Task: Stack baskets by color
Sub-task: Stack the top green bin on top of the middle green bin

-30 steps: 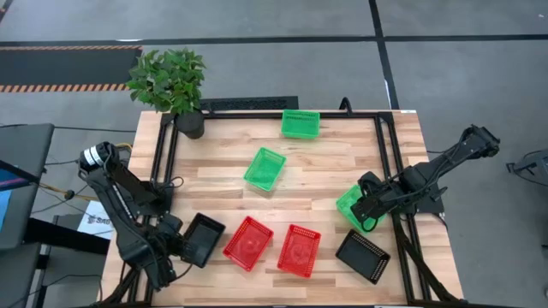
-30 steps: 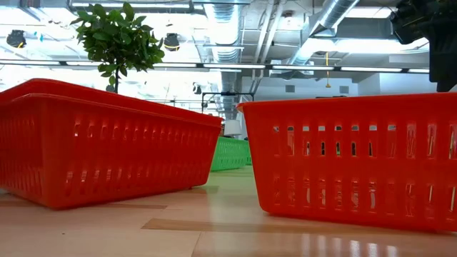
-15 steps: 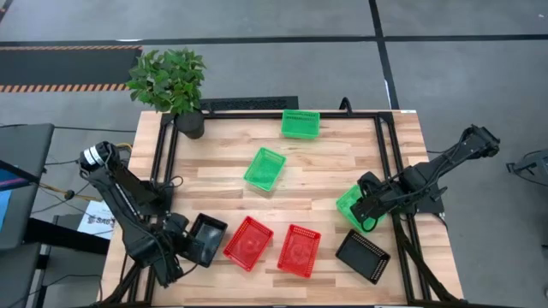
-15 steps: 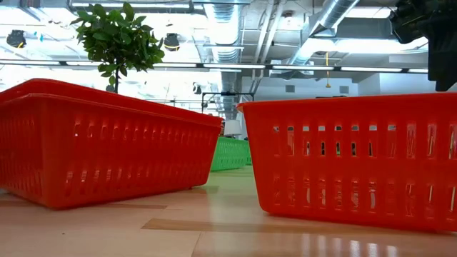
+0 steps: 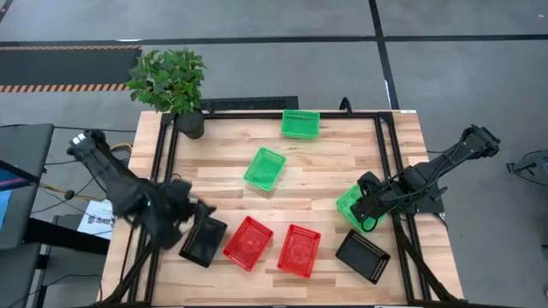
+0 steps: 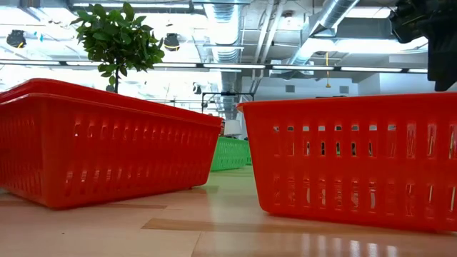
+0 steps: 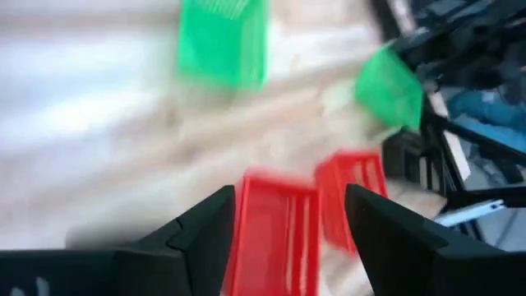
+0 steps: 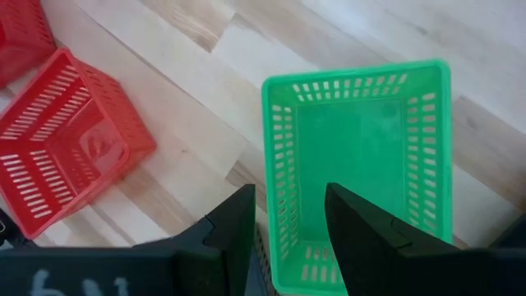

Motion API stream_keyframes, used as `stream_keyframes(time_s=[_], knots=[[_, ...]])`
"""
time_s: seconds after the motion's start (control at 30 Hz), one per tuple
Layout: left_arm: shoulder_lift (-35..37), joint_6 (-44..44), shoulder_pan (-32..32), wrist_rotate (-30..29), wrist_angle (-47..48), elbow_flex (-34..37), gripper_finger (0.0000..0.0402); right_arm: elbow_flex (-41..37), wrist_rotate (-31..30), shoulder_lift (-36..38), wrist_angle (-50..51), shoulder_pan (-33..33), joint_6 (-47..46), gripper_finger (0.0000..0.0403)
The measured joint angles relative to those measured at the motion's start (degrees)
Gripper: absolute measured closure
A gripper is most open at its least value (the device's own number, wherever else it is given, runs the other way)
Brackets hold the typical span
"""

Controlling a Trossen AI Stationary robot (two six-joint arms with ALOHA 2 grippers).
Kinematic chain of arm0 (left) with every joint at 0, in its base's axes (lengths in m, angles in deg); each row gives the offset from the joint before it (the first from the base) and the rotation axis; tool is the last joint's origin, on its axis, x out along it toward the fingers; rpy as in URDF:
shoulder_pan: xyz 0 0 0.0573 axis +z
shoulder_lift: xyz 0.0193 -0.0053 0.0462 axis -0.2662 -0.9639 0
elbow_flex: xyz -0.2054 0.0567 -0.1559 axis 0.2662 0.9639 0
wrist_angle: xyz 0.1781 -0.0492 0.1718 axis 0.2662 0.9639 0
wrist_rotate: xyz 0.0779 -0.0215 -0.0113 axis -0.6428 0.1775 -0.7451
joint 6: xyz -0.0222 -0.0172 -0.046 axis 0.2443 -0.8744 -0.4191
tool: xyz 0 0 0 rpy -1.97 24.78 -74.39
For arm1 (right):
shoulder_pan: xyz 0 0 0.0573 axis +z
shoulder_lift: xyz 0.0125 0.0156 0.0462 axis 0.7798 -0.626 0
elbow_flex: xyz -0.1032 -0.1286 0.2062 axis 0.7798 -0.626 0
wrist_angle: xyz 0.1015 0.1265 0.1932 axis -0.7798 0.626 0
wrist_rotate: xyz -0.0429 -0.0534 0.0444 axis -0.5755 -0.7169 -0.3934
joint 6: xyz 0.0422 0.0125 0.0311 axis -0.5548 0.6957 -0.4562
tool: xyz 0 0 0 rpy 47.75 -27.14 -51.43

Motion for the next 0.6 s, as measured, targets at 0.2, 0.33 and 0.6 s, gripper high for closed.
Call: stream_keyframes(time_s=[0.2,0.33,0.6], knots=[[0.68,41.64,21.51,6.15,-13.45,-3.49,0.0198,0.00,-1.99,-0.01,0.02,0.00,0.01,0.0233],[-1.15,62.63,35.03,14.43,-24.57,-4.10,0.0199,0.00,-1.99,-0.01,0.02,0.00,0.67,0.0233],[-10.22,88.31,52.26,27.87,-36.29,-8.01,0.0199,-0.02,-2.10,-0.04,-0.40,0.00,0.71,0.0233]])
